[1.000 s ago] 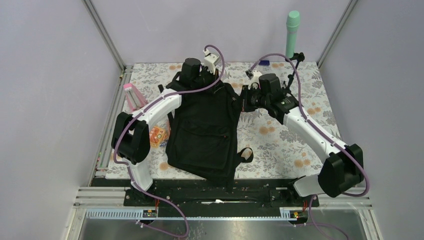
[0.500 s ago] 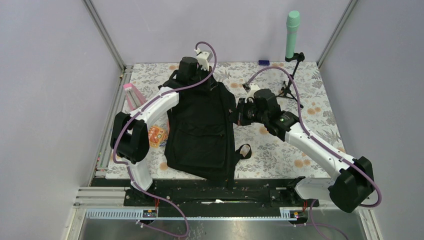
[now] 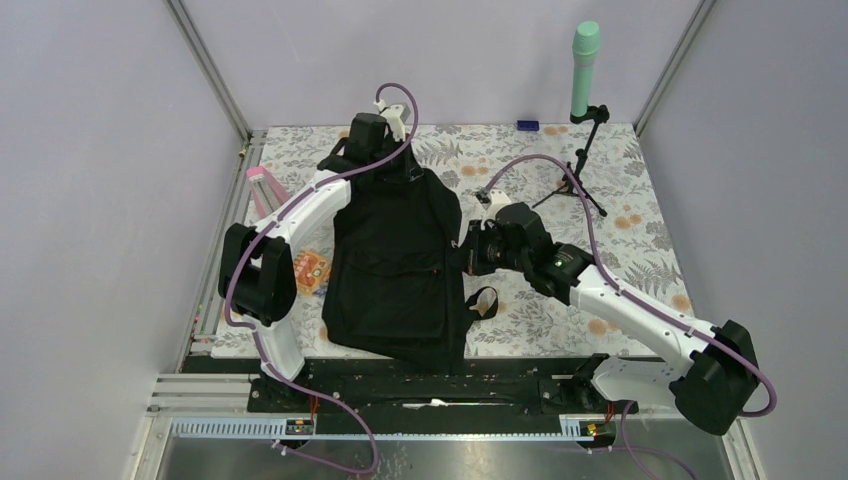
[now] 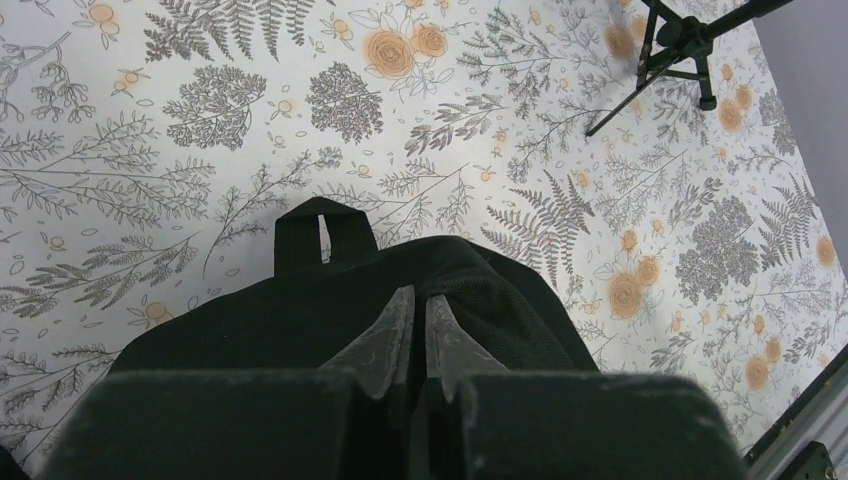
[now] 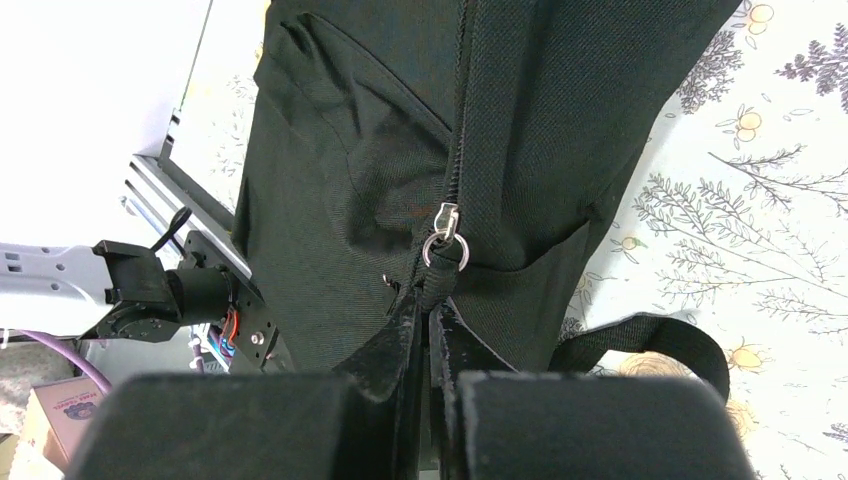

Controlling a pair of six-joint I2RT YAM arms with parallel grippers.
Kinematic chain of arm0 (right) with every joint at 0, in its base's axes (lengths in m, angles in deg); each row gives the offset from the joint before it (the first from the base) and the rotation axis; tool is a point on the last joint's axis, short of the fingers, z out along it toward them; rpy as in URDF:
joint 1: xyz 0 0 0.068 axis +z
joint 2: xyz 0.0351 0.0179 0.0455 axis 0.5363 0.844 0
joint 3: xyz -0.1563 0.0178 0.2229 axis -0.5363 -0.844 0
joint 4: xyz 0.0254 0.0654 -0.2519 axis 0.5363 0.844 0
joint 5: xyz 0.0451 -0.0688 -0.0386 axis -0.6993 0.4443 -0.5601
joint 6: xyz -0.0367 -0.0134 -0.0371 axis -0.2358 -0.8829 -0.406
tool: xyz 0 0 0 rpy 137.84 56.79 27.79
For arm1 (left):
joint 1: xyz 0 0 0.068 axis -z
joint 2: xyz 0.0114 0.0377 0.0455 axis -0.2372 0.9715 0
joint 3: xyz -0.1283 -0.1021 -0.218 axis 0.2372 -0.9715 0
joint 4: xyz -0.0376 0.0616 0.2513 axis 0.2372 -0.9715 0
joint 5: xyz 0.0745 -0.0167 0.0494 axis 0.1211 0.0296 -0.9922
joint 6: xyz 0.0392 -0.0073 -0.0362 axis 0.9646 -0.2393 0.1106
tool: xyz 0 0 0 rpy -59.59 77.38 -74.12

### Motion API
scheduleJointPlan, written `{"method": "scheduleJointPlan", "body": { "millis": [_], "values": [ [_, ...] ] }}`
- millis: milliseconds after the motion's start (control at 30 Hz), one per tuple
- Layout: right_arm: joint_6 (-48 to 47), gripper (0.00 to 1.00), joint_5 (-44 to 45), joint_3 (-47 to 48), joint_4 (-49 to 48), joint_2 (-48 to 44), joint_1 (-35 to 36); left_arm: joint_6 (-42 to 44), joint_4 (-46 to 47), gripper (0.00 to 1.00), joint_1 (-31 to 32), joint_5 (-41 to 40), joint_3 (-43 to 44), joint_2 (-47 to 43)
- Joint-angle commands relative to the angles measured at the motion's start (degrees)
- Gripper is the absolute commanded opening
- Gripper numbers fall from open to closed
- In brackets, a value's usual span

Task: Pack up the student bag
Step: Zip the student bag at the center of the board.

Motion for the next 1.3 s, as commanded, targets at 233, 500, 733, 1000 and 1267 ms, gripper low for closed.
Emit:
{"method": "scheduleJointPlan", "body": {
  "millis": [233, 500, 733, 1000, 1267],
  "values": [
    [4.3, 0.05, -12.6, -2.2, 8.8, -6.2, 6.2, 1.3, 17.9, 0.0, -7.9, -16.6, 4.1, 0.2],
    [-4.4, 0.77, 2.2, 4.3, 18.4, -10.1, 5.6, 7.5, 27.0, 0.37, -7.9, 6.5, -7.2, -7.2],
    [-7.2, 0.83, 8.0, 2.5, 13.9, -7.8, 4.0, 4.5, 21.1, 0.85, -7.0, 10.4, -10.3, -15.3],
    [-5.1, 0.82, 10.5, -1.5, 1.7, -1.2, -1.1, 0.2, 12.3, 0.86, -0.1, 3.8, -25.4, -30.0],
    [-3.7, 0.87, 9.0, -3.9, -2.1, 1.6, -3.2, 5.0, 5.2, 0.89, 13.6, -12.2, -36.1, -38.9]
  ]
}}
